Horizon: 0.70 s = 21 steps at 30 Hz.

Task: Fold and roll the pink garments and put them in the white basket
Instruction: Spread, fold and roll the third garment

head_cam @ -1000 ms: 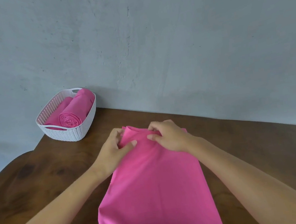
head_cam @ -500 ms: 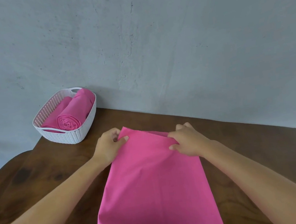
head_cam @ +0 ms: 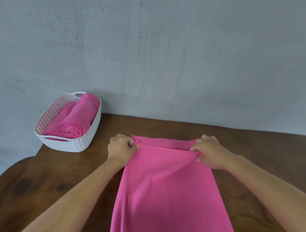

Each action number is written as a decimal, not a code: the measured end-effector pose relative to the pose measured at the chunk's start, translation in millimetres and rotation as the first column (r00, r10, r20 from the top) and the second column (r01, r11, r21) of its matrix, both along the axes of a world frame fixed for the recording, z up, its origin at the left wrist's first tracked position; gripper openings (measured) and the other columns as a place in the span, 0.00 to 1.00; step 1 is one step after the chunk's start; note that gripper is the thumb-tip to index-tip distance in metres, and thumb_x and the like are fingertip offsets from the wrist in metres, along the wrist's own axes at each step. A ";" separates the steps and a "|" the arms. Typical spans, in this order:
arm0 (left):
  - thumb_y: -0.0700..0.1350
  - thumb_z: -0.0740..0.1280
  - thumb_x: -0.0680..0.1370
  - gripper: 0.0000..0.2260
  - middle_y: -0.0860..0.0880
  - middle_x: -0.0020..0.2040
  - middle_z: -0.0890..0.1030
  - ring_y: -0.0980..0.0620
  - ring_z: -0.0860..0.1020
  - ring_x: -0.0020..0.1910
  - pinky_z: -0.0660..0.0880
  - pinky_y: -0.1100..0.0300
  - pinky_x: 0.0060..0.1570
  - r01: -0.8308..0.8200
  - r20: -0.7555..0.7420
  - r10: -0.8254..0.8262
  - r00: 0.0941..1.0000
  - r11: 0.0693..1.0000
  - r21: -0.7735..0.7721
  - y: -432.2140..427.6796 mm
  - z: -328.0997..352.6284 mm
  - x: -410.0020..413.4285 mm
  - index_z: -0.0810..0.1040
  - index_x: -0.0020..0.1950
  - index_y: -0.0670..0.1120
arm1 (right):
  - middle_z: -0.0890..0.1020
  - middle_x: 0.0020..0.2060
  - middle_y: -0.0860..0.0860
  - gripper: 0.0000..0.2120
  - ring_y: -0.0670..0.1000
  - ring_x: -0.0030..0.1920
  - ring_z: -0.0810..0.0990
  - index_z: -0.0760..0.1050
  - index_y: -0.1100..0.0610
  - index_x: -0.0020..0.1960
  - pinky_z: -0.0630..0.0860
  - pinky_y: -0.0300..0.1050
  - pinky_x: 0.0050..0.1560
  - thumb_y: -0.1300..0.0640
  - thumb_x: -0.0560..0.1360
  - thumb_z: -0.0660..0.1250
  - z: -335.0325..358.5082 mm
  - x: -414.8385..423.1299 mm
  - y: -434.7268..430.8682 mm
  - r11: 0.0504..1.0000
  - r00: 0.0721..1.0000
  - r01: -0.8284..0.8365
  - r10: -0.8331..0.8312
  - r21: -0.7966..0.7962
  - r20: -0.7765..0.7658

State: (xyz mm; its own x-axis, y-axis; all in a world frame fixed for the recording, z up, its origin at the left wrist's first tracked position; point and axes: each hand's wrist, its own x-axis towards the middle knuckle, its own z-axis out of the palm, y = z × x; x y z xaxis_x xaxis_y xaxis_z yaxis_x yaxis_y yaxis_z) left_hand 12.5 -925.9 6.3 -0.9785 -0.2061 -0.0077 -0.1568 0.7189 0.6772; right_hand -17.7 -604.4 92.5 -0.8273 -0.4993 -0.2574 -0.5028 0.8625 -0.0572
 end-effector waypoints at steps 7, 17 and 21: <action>0.47 0.76 0.75 0.12 0.49 0.38 0.83 0.51 0.81 0.42 0.79 0.48 0.47 0.067 0.087 -0.082 0.993 0.985 0.157 -8.4 14.4 -5.2 0.82 0.34 0.45 | 0.70 0.50 0.41 0.06 0.49 0.57 0.66 0.81 0.46 0.53 0.65 0.48 0.62 0.52 0.81 0.65 -0.7 3.8 3.1 0.997 0.996 0.030 -0.036 -0.071 -0.083; 0.45 0.81 0.70 0.04 0.51 0.47 0.83 0.55 0.82 0.46 0.80 0.56 0.54 0.099 -0.147 -0.038 0.988 0.894 0.436 -19.8 38.4 29.4 0.88 0.39 0.51 | 0.80 0.48 0.43 0.19 0.46 0.56 0.73 0.78 0.48 0.49 0.72 0.47 0.57 0.35 0.79 0.58 19.7 20.5 24.3 0.997 0.982 0.051 -0.062 -0.062 -0.177; 0.43 0.81 0.69 0.04 0.50 0.48 0.83 0.53 0.83 0.47 0.81 0.55 0.54 0.122 -0.189 -0.029 0.982 0.857 0.501 -20.6 52.4 43.5 0.88 0.39 0.49 | 0.75 0.50 0.43 0.17 0.46 0.55 0.70 0.75 0.49 0.47 0.70 0.45 0.55 0.37 0.80 0.58 28.8 39.5 30.5 1.000 0.966 0.010 -0.009 0.001 -0.259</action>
